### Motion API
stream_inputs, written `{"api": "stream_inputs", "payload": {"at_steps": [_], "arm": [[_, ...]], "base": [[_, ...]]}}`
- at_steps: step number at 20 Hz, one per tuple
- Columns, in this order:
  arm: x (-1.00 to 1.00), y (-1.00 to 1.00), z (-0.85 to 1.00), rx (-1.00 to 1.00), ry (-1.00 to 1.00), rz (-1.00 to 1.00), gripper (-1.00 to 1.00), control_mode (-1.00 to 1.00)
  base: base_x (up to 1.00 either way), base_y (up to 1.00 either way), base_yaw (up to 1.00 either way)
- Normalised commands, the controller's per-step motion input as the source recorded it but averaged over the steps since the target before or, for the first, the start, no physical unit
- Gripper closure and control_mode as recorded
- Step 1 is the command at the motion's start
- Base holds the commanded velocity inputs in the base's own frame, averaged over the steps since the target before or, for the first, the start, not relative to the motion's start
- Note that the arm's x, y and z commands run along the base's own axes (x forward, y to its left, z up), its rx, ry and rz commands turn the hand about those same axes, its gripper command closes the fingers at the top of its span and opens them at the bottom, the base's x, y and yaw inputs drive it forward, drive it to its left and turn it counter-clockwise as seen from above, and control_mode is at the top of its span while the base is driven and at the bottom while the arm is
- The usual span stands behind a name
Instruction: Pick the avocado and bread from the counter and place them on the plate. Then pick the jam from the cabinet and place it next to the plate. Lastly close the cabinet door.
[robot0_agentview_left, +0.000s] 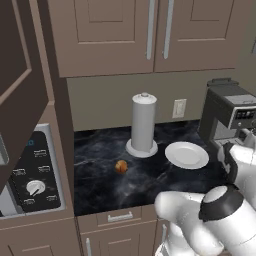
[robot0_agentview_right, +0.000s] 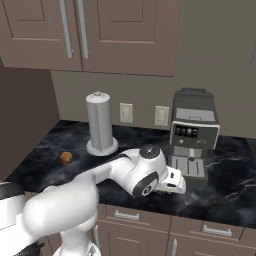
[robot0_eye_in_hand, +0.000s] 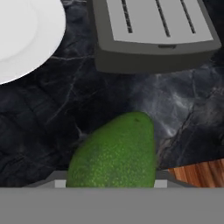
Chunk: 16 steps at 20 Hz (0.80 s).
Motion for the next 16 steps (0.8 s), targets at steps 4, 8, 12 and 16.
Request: {"api": "stream_inputs", "payload": {"at_steps": [4, 8, 12, 16], "arm": [[0.00, 0.80, 0.51, 0.00, 0.00, 0.00, 1.00, -1.00], [0.00, 0.71, 0.52, 0.00, 0.00, 0.00, 1.00, -1.00], [0.14, 0.40, 0.38, 0.01, 0.00, 0.00, 1.00, -1.00], [0.44, 0.30, 0.20, 0.01, 0.00, 0.00, 1.00, -1.00]], "base": [[0.00, 0.00, 0.00], [0.00, 0.00, 0.00], [0.00, 0.00, 0.00], [0.00, 0.00, 0.00]]}}
